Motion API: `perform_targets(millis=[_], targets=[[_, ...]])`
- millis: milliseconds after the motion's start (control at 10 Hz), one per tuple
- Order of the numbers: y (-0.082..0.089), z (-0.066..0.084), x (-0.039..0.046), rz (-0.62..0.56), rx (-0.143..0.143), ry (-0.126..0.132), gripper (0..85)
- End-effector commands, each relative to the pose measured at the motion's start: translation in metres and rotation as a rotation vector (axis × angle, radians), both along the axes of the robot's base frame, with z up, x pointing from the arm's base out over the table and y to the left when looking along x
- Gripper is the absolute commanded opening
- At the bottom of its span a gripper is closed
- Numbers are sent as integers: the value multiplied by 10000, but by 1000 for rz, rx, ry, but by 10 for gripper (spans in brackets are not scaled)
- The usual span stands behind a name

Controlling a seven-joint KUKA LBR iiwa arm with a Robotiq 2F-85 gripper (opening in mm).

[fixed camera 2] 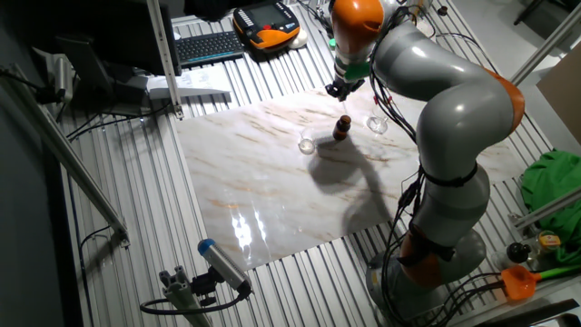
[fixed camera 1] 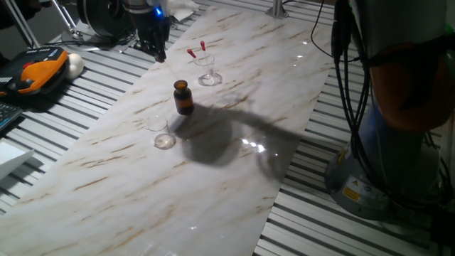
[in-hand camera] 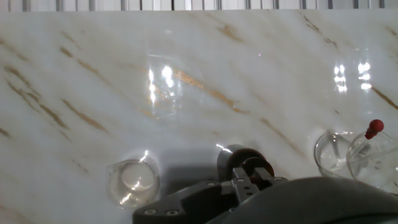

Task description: Transfer liquid using a dropper

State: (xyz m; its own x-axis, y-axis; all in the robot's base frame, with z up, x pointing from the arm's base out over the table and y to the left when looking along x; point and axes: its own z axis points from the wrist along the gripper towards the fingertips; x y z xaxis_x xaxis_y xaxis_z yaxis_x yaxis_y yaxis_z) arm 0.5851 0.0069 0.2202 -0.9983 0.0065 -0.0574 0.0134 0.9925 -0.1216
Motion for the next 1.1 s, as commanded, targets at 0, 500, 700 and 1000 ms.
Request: perform_targets(millis=[0,500,700,1000], targets=[[-12,-61,-1,4,6,-7,0],[-110,-325,-85,27,15,-49,0],[-176,-425,-108,44,23,-69,0],[-235,-562,-160,64,12,-90,0]])
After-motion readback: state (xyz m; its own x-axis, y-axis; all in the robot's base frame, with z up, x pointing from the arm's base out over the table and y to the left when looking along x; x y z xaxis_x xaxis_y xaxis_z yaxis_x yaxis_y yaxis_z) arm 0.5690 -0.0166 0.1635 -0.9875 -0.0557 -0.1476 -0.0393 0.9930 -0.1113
